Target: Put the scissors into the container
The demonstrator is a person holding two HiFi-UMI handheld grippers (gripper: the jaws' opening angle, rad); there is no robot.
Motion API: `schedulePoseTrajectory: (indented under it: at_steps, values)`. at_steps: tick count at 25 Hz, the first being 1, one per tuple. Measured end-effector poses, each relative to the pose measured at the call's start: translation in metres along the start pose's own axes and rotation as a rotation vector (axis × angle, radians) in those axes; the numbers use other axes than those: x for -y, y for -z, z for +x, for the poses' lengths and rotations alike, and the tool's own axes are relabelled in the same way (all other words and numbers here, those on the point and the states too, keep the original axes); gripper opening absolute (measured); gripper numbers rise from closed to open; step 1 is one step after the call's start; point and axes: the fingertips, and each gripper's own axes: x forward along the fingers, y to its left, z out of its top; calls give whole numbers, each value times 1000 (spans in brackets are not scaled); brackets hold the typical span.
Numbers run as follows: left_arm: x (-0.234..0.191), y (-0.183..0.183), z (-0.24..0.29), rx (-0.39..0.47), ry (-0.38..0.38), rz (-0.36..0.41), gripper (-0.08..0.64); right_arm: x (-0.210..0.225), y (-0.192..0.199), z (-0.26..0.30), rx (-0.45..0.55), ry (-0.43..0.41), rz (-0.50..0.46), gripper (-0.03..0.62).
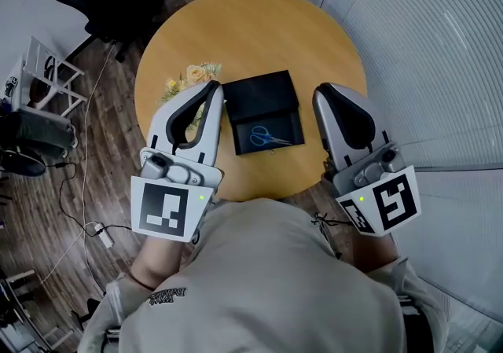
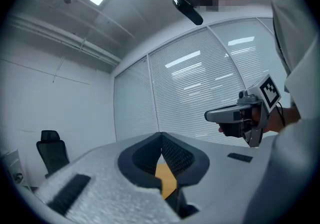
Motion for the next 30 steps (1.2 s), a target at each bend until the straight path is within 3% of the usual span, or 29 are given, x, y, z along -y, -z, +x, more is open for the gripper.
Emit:
schedulePoseTrajectory:
  at_steps: [6,11,17,26,30]
  values:
    - [7,12,-2,-33,6,-8,21,-7,2,-4,2,-64,102,40]
    - [9,19,-4,-56,17,-35,21,-10,6,-2,-24,-69,72,40]
    - [7,24,-7,-67,15,-36,21,-17,2,-4,-18,-89,105,40]
    - [4,23,-8,-64,9,-45,21,-5,6,-4,-33,-57,99,40]
    - [4,20,-10,-62,13,-49,21,-1,11,-6,-55,-36,52,40]
